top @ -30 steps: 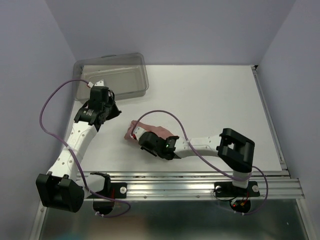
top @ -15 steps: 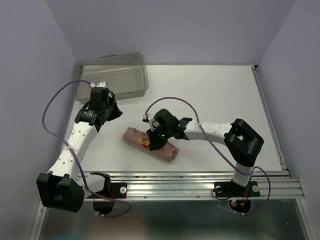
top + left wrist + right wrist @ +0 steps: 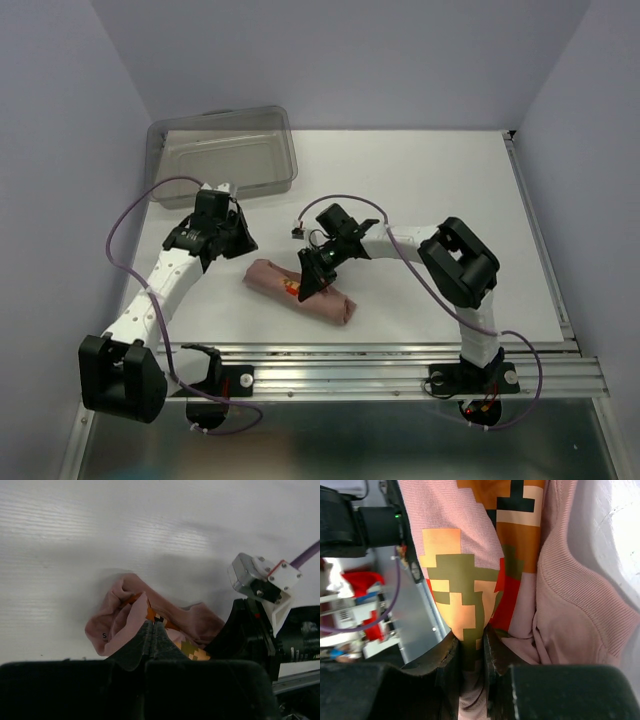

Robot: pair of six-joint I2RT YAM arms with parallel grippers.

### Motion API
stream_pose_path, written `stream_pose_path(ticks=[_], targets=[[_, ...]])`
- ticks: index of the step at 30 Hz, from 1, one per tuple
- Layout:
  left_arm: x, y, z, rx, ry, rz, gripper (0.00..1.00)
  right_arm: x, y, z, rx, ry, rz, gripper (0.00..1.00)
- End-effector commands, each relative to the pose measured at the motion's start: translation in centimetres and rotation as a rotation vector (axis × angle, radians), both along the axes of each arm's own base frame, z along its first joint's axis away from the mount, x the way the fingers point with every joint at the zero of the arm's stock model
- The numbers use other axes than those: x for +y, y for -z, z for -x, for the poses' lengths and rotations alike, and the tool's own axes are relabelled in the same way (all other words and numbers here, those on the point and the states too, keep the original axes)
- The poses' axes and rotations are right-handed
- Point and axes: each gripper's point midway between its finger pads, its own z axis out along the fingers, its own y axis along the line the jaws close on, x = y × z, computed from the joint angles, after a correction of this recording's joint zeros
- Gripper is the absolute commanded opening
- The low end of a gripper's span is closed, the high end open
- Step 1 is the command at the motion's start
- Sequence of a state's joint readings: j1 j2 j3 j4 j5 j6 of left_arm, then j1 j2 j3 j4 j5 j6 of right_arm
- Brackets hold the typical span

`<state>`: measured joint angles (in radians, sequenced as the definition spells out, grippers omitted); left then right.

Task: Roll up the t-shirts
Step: Roll the T-shirt to the center of the board.

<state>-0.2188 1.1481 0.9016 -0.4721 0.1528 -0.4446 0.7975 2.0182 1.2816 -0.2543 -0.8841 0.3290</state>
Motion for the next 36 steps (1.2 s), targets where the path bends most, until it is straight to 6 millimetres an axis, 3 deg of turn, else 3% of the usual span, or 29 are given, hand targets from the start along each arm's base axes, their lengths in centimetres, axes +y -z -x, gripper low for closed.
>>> stream_pose_path(ticks=[1, 2, 6, 13, 19, 26, 31, 36], targets=[[-2.1, 0.1, 1.0, -0.021, 0.112, 0.012, 0.0, -0.1, -0.3, 0.3, 0.13, -0.035, -0.026, 0.06], [-3.3, 0.4, 1.8, -0.006, 0.162, 0.0, 0.0, -0.1, 0.3, 0.3, 0.14, -0.044, -0.019, 0.06], [-4.9, 1.9, 3.0, 0.049, 0.218, -0.057, 0.0, 0.0, 0.6, -0.4, 0.141, -0.055, -0.021, 0.1], [-3.7, 4.1, 2.8, 0.105, 0.167, -0.141, 0.0, -1.0, 1.4, -1.4, 0.154, -0.058, -0.002, 0.14], [-3.7, 5.6, 2.4, 0.137, 0.158, -0.156, 0.0, -1.5, 2.2, -2.4, 0.134, -0.047, 0.021, 0.13], [-3.8, 4.6, 2.3, 0.11, 0.154, -0.145, 0.0, -1.8, 3.3, -2.9, 0.142, -0.036, 0.041, 0.12], [-4.3, 2.5, 2.9, 0.066, 0.21, -0.108, 0.0, -2.1, 4.1, -3.2, 0.153, -0.031, 0.052, 0.11], [-3.9, 4.0, 4.4, 0.128, 0.258, -0.143, 0.0, -2.0, 4.4, -3.3, 0.151, -0.03, 0.056, 0.1]])
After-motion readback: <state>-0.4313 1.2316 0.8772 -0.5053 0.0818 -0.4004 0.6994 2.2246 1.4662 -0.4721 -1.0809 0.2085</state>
